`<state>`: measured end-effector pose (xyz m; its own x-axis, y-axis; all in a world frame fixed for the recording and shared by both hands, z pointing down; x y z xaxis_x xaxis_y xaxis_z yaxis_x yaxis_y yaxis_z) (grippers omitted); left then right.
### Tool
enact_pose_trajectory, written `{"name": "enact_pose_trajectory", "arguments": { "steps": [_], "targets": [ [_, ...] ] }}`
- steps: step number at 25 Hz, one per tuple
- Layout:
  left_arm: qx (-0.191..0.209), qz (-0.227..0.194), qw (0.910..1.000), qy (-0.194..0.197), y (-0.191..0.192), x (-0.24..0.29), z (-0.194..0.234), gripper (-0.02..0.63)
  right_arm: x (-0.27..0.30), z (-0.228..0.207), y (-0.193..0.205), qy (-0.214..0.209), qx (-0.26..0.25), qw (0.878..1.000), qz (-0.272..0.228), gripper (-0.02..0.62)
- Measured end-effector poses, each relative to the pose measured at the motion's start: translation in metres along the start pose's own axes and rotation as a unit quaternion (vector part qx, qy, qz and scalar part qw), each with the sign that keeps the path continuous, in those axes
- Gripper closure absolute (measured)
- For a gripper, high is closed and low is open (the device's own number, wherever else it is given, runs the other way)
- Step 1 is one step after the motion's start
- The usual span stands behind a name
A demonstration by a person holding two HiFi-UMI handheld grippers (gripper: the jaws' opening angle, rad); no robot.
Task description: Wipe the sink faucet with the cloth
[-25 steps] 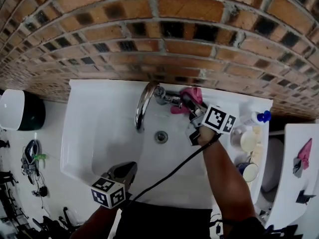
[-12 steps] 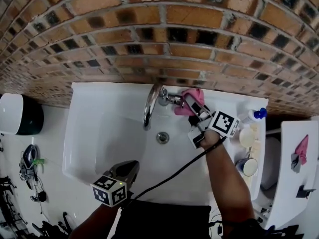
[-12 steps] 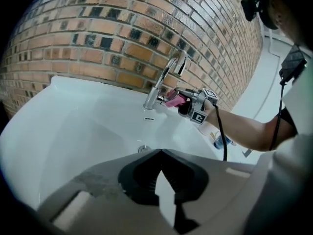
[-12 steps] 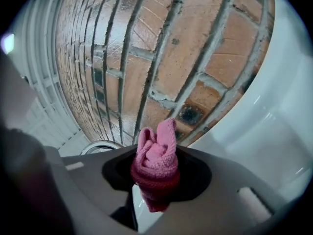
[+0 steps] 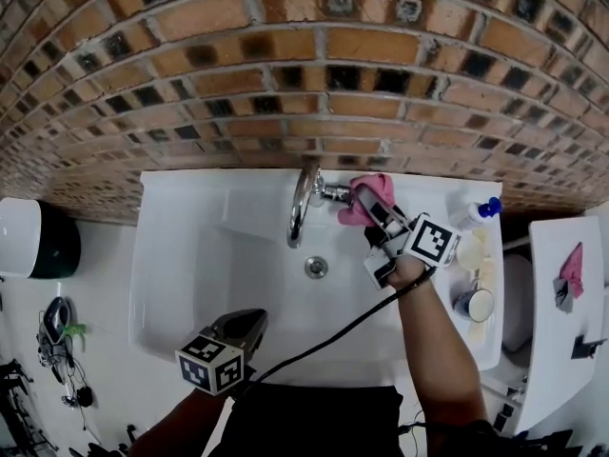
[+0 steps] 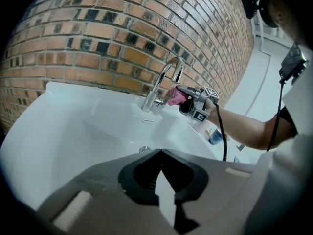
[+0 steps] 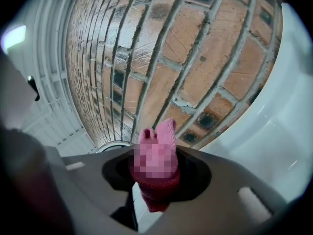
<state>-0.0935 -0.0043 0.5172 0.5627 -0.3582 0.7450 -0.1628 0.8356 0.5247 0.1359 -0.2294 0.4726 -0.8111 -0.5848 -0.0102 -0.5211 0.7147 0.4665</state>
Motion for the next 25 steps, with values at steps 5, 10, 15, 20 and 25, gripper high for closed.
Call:
{"name": "enact_pose_trajectory", "arguments": {
  "steps": [5, 10, 15, 20, 25],
  "targets": [
    [0.018, 0.001, 0.9998, 0.013, -0.005, -0.008, 0.010, 0.601, -0.013, 0.017, 0.011, 0.027, -0.029, 0.999, -0.015, 0.449],
    [0.026, 0.007, 0.9993, 0.025, -0.005, -0.014, 0.021, 0.601, -0.013, 0.047, 0.055, 0.037, -0.121, 0.992, -0.021, 0.448],
    [0.037, 0.017, 0.9989, 0.025, -0.004, -0.025, 0.033, 0.601, 0.021, 0.010, 0.083, 0.089, -0.095, 0.991, -0.029, 0.449],
    [0.031, 0.027, 0.9991, 0.006, 0.004, -0.040, 0.053, 0.601, 0.047, -0.018, 0.074, 0.114, -0.094, 0.989, -0.020, 0.448],
    [0.008, 0.040, 0.9992, 0.002, 0.014, -0.043, 0.065, 0.601, 0.052, -0.036, 0.068, 0.090, -0.004, 0.996, -0.017, 0.448]
  ]
}}
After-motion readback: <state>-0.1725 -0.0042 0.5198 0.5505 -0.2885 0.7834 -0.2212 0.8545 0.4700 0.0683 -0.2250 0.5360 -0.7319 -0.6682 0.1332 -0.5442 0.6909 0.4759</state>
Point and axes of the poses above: the fingertips, and each gripper's own axes: x forward along the fingers, z to its left, y out of its underside, the point moved 4 cm from there along -x, backward along the fingers, and after that the axes turned 9 degrees about z, right-handed, at the moved point
